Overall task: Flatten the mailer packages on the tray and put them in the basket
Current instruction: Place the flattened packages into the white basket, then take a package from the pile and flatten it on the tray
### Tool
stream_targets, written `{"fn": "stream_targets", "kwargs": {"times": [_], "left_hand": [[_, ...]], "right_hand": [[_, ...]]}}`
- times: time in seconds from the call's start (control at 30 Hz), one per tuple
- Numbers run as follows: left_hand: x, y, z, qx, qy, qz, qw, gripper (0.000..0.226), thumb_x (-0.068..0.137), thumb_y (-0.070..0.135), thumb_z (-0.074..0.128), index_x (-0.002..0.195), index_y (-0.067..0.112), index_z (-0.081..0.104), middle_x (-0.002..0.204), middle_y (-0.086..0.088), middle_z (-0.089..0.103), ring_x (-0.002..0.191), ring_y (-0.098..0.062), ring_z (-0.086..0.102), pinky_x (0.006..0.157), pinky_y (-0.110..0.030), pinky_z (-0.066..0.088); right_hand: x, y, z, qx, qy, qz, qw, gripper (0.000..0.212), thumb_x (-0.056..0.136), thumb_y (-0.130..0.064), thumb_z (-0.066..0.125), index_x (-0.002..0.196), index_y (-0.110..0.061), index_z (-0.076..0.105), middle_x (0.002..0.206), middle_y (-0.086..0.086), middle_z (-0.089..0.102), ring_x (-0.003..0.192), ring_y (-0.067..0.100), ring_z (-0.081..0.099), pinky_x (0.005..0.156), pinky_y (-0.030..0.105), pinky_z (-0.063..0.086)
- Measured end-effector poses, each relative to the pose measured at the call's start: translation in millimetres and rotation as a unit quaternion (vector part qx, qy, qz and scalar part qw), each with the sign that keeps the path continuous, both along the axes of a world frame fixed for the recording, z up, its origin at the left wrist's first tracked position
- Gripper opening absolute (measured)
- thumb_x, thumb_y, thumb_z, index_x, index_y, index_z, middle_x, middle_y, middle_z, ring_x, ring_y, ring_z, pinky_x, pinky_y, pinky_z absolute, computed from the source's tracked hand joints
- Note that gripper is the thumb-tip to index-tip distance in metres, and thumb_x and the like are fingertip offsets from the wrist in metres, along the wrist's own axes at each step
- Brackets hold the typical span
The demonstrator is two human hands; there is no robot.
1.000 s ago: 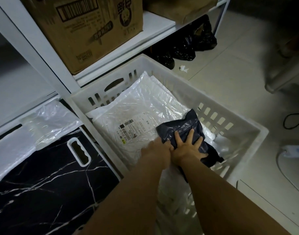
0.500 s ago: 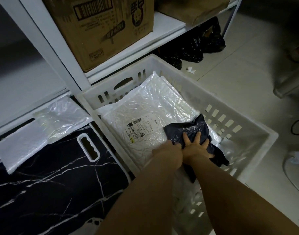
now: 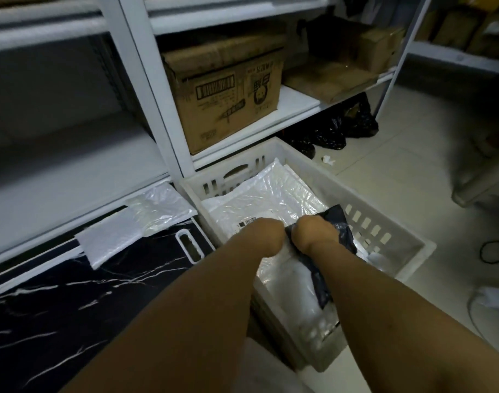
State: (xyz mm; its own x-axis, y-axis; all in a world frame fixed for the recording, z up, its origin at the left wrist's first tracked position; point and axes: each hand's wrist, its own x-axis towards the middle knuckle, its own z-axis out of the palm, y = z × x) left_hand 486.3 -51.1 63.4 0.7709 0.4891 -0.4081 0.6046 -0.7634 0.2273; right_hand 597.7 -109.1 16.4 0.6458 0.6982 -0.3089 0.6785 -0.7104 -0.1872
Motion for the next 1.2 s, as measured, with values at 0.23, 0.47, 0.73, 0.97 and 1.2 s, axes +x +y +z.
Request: {"fn": "stream_targets", "kwargs": {"times": [0.23, 0.47, 0.73, 0.97, 1.2], "left_hand": [[-87.6, 44.8, 36.9, 0.016, -0.033, 0.097, 0.995, 0.034, 0.099, 0.014, 0.044, 0.13, 0.007, 0.054, 0.134, -0.01, 0.052, 0.121, -0.025, 0.049, 0.1, -0.029, 0.037], [-185.0, 80.3, 19.7, 0.025, -0.009, 0.197, 0.98, 0.03, 0.098, 0.015, 0.044, 0.122, 0.005, 0.058, 0.127, -0.014, 0.057, 0.116, -0.027, 0.052, 0.094, -0.03, 0.038], [-249.6, 114.4, -26.8, 0.024, 0.002, 0.277, 0.96, 0.031, 0.094, 0.014, 0.046, 0.122, 0.005, 0.053, 0.126, -0.016, 0.053, 0.113, -0.031, 0.052, 0.094, -0.035, 0.044], [-270.0, 131.9, -71.5, 0.062, -0.007, 0.316, 0.947, 0.04, 0.094, 0.025, 0.049, 0.13, 0.009, 0.046, 0.141, -0.012, 0.031, 0.131, -0.033, 0.033, 0.102, -0.051, 0.038], [-278.3, 132.0, -85.9, 0.047, -0.012, 0.318, 0.947, 0.042, 0.093, 0.025, 0.049, 0.132, 0.011, 0.046, 0.147, -0.01, 0.026, 0.138, -0.031, 0.025, 0.103, -0.053, 0.037]], "right_hand": [[-48.4, 60.9, 58.6, 0.009, -0.043, 0.168, 0.985, 0.03, 0.09, -0.009, 0.052, 0.117, -0.012, 0.064, 0.119, 0.009, 0.062, 0.104, 0.028, 0.059, 0.085, 0.035, 0.05], [-125.2, 122.2, 73.8, -0.086, -0.052, 0.319, 0.942, 0.024, 0.092, -0.011, 0.049, 0.109, -0.006, 0.065, 0.117, 0.014, 0.062, 0.101, 0.029, 0.059, 0.083, 0.032, 0.047], [-208.1, 155.9, 15.0, -0.069, -0.058, 0.353, 0.931, 0.034, 0.091, -0.013, 0.048, 0.123, -0.01, 0.058, 0.132, 0.012, 0.047, 0.112, 0.034, 0.055, 0.093, 0.039, 0.046], [-228.8, 169.4, -23.0, -0.083, -0.088, 0.366, 0.923, 0.052, 0.093, -0.015, 0.047, 0.144, -0.016, 0.036, 0.161, 0.006, -0.012, 0.136, 0.036, 0.027, 0.103, 0.049, 0.038], [-243.5, 159.7, -37.8, -0.044, -0.134, 0.369, 0.918, 0.073, 0.093, -0.012, 0.046, 0.153, -0.004, 0.005, 0.161, 0.008, -0.009, 0.136, 0.031, 0.028, 0.104, 0.046, 0.038]]}}
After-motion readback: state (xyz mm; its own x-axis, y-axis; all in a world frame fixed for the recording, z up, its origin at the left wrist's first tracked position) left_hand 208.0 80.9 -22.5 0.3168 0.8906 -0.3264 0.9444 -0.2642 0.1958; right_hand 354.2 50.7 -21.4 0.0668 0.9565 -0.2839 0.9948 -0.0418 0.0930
